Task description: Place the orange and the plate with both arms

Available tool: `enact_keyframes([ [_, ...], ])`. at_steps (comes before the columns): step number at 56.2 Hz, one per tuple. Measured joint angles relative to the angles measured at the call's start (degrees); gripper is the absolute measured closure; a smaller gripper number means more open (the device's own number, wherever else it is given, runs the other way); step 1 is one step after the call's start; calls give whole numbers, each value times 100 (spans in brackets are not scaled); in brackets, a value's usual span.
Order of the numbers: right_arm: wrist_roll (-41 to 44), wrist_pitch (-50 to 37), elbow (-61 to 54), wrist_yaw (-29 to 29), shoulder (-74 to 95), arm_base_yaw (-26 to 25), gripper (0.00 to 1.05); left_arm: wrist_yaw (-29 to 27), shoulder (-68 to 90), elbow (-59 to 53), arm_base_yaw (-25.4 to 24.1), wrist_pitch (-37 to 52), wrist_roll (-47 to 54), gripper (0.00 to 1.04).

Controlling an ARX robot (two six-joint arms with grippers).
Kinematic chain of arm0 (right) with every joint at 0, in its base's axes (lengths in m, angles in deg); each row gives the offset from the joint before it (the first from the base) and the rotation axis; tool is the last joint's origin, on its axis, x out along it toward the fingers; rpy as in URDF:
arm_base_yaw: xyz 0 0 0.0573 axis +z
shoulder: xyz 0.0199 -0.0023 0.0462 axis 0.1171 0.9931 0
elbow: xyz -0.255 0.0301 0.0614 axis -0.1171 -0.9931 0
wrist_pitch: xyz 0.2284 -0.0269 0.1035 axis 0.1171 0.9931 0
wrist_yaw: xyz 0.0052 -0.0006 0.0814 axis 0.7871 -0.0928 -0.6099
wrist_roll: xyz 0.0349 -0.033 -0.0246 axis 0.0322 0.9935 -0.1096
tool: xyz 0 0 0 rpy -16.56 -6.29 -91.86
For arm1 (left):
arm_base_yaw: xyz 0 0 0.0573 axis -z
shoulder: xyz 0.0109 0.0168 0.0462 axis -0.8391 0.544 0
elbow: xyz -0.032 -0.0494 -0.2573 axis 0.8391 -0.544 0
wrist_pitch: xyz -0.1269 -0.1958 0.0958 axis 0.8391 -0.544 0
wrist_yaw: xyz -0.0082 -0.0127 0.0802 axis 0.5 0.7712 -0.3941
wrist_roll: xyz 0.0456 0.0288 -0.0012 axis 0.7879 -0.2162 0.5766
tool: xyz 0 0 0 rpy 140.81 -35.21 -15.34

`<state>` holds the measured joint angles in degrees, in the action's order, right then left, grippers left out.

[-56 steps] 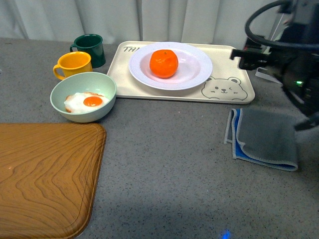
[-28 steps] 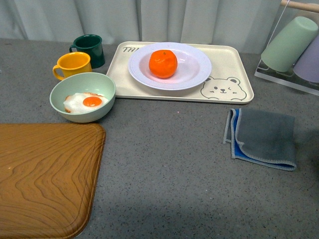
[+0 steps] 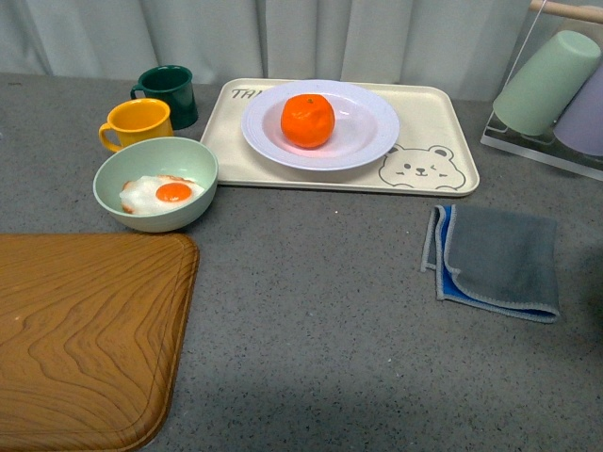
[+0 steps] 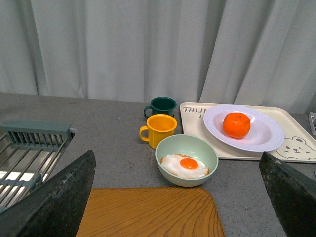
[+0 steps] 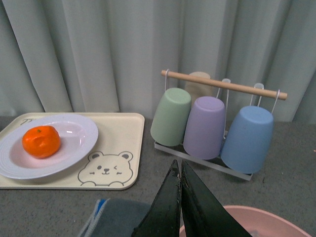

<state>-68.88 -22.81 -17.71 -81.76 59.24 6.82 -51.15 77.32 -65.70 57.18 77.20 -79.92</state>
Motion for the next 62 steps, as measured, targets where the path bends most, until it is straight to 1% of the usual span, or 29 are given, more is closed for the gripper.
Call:
enact_keyframes([
  [1, 0, 234, -2, 0, -201, 0, 104, 0, 0, 0, 0, 0, 0, 7],
  [4, 0, 562, -46, -2, -603, 0, 104, 0, 2, 0, 0, 0, 0, 7],
  [31, 0, 2288, -525, -22, -2903, 0, 104, 0, 0, 0, 0, 0, 0, 7],
  [45, -2, 3198, -590, -20, -3917, 0, 104, 0, 0, 0, 0, 0, 0, 7],
  [62, -2, 4089, -592, -20, -4883, 0, 104, 0, 0, 0, 0, 0, 0, 7],
])
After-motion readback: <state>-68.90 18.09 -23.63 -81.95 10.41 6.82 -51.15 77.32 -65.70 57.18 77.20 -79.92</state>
